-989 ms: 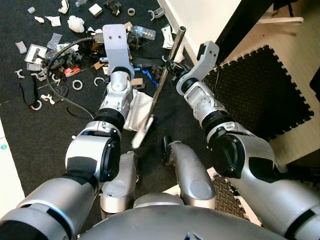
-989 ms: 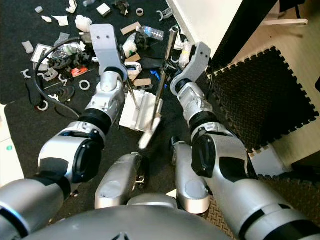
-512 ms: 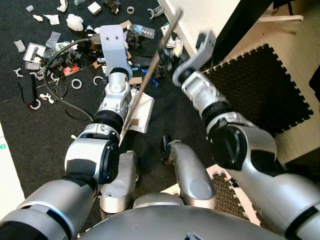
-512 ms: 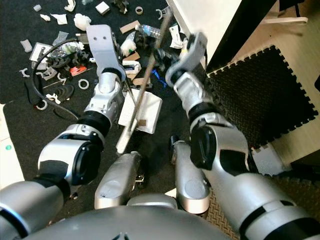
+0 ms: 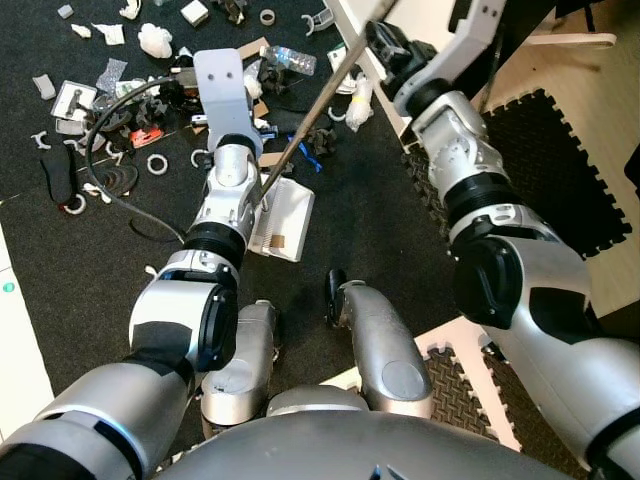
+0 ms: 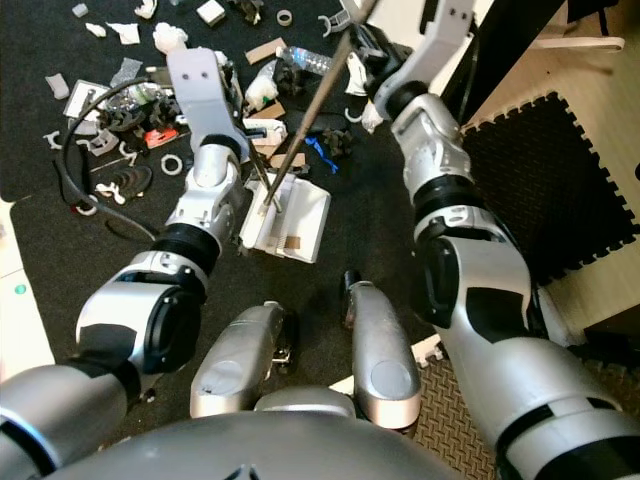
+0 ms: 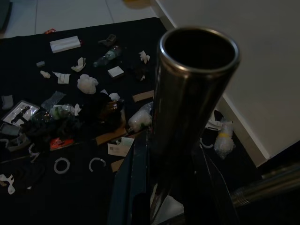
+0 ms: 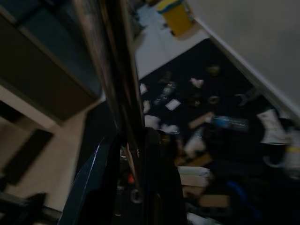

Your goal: Sweep floor

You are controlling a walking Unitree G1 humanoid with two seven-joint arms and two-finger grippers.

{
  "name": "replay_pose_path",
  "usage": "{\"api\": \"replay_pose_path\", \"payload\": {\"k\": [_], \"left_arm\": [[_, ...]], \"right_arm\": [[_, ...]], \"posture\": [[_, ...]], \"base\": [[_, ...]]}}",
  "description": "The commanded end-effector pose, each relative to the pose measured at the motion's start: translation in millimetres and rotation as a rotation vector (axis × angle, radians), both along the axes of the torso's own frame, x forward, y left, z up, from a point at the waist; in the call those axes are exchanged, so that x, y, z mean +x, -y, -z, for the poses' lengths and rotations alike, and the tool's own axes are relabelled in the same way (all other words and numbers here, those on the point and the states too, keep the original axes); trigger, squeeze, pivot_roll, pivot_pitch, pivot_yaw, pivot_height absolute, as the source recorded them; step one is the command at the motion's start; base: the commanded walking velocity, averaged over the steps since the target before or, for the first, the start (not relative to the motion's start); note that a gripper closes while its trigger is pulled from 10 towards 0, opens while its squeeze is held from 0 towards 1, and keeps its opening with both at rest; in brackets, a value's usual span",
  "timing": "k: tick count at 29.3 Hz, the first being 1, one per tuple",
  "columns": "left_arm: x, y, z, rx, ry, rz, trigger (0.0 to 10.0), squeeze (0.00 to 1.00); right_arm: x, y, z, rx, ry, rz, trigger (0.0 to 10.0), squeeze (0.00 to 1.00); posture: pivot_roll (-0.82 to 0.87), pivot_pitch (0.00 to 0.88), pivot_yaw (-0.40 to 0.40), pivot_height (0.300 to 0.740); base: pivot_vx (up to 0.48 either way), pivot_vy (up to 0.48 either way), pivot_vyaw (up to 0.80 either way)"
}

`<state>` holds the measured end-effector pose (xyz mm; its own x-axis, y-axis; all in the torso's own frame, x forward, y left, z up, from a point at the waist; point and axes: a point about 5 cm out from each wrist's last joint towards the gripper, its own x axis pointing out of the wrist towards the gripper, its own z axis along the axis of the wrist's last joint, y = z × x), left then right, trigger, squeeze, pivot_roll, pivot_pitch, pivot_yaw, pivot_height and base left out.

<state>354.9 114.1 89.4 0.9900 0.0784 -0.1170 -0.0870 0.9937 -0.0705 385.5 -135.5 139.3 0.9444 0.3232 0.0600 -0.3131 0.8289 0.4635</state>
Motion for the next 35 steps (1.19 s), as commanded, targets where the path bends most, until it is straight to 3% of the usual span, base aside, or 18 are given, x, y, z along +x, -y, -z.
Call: {"api": "replay_pose_path", "payload": {"k": [1, 3, 5, 7, 9, 10, 11, 15, 16, 19, 21, 24, 27, 29, 30, 33, 34, 35], "left_arm": [[-8.7, -10.4, 16.9, -0.019, -0.061, -0.028, 10.0, 0.00], [-7.9, -18.0, 11.3, -0.007, -0.023, -0.048, 10.0, 0.00], [-7.9, -28.0, 7.2, 0.025, -0.001, -0.070, 10.0, 0.00], [-8.7, -32.8, 6.7, 0.048, 0.007, -0.079, 10.0, 0.00], [-10.0, -39.1, 9.3, 0.054, -0.008, -0.098, 10.0, 0.00], [-10.0, -39.1, 9.3, 0.054, -0.008, -0.098, 10.0, 0.00], [-10.9, -43.8, 11.9, 0.056, -0.023, -0.117, 10.0, 0.00], [-11.5, -48.4, 14.4, 0.054, -0.041, -0.144, 10.0, 0.00], [-11.0, -50.6, 14.8, 0.052, -0.050, -0.159, 10.0, 0.00], [-10.6, -50.9, 14.2, 0.050, -0.052, -0.162, 10.0, 0.00], [-10.6, -50.9, 14.2, 0.050, -0.052, -0.162, 10.0, 0.00], [-10.3, -50.5, 13.4, 0.053, -0.051, -0.161, 10.0, 0.00], [-10.4, -50.3, 13.4, 0.052, -0.049, -0.161, 10.0, 0.00], [-10.8, -51.1, 12.6, 0.048, -0.040, -0.162, 10.0, 0.00], [-10.8, -51.1, 12.6, 0.048, -0.040, -0.162, 10.0, 0.00], [-11.5, -52.5, 9.1, 0.024, -0.005, -0.156, 10.0, 0.00], [-11.5, -52.5, 9.1, 0.024, -0.005, -0.156, 10.0, 0.00], [-12.2, -54.1, 6.2, 0.013, 0.019, -0.156, 10.0, 0.00]], "right_arm": [[-0.7, 10.4, 0.2, -0.051, 0.020, 0.053, 10.0, 0.00], [-1.7, 14.6, 1.6, -0.039, 0.018, 0.065, 10.0, 0.00], [-2.7, 13.0, -1.1, 0.083, 0.023, -0.018, 10.0, 0.00], [-4.3, 6.4, -9.8, 0.182, 0.064, -0.139, 10.0, 0.00], [-10.5, -2.6, -22.3, 0.205, 0.145, -0.297, 10.0, 0.00], [-10.5, -2.6, -22.3, 0.205, 0.145, -0.297, 10.0, 0.00], [-18.2, -10.4, -30.5, 0.203, 0.184, -0.423, 10.0, 0.00], [-30.4, -20.6, -33.9, 0.188, 0.182, -0.579, 10.0, 0.00], [-42.7, -29.9, -19.4, 0.120, 0.102, -0.702, 10.0, 0.00], [-48.7, -32.3, -5.7, 0.063, 0.046, -0.748, 10.0, 0.00], [-48.7, -32.3, -5.7, 0.063, 0.046, -0.748, 10.0, 0.00], [-55.4, -28.8, 16.5, 0.015, -0.090, -0.764, 10.0, 0.00], [-54.7, -26.4, 24.4, -0.037, -0.123, -0.728, 10.0, 0.00], [-41.8, -18.7, 16.2, -0.063, -0.083, -0.584, 10.0, 0.00], [-41.8, -18.7, 16.2, -0.063, -0.083, -0.584, 10.0, 0.00], [-23.5, -1.2, 1.1, -0.098, -0.017, -0.340, 10.0, 0.00], [-23.5, -1.2, 1.1, -0.098, -0.017, -0.340, 10.0, 0.00], [-17.8, 9.0, -3.3, -0.124, 0.004, -0.243, 10.0, 0.00]], "posture": [[0.02, 0.202, -0.011, 0.740], [0.03, 0.200, -0.009, 0.740], [0.03, 0.199, -0.009, 0.740], [0.03, 0.199, -0.009, 0.740], [0.03, 0.198, -0.010, 0.740], [0.03, 0.198, -0.010, 0.740], [0.03, 0.197, -0.010, 0.740], [0.03, 0.197, -0.010, 0.740], [0.02, 0.196, -0.012, 0.740], [0.02, 0.192, -0.015, 0.740], [0.02, 0.192, -0.015, 0.740], [0.02, 0.186, -0.013, 0.740], [0.02, 0.183, -0.014, 0.740], [0.02, 0.182, -0.016, 0.740], [0.02, 0.182, -0.016, 0.740], [0.03, 0.170, -0.016, 0.740], [0.03, 0.170, -0.016, 0.740], [0.03, 0.165, -0.017, 0.740]], "base": [[0.000, 0.000, 0.00], [0.000, 0.000, 0.00], [0.000, 0.000, 0.00], [0.000, 0.000, 0.00], [0.000, 0.000, 0.00], [0.000, 0.000, 0.00], [0.000, 0.000, 0.00], [0.000, 0.000, 0.00], [0.000, 0.000, 0.00], [0.000, 0.000, 0.00], [0.000, 0.000, 0.00], [0.000, 0.000, 0.00], [0.000, 0.000, 0.00], [0.000, 0.000, 0.00], [0.000, 0.000, 0.00], [0.000, 0.000, 0.00], [0.000, 0.000, 0.00], [0.000, 0.000, 0.00]]}}
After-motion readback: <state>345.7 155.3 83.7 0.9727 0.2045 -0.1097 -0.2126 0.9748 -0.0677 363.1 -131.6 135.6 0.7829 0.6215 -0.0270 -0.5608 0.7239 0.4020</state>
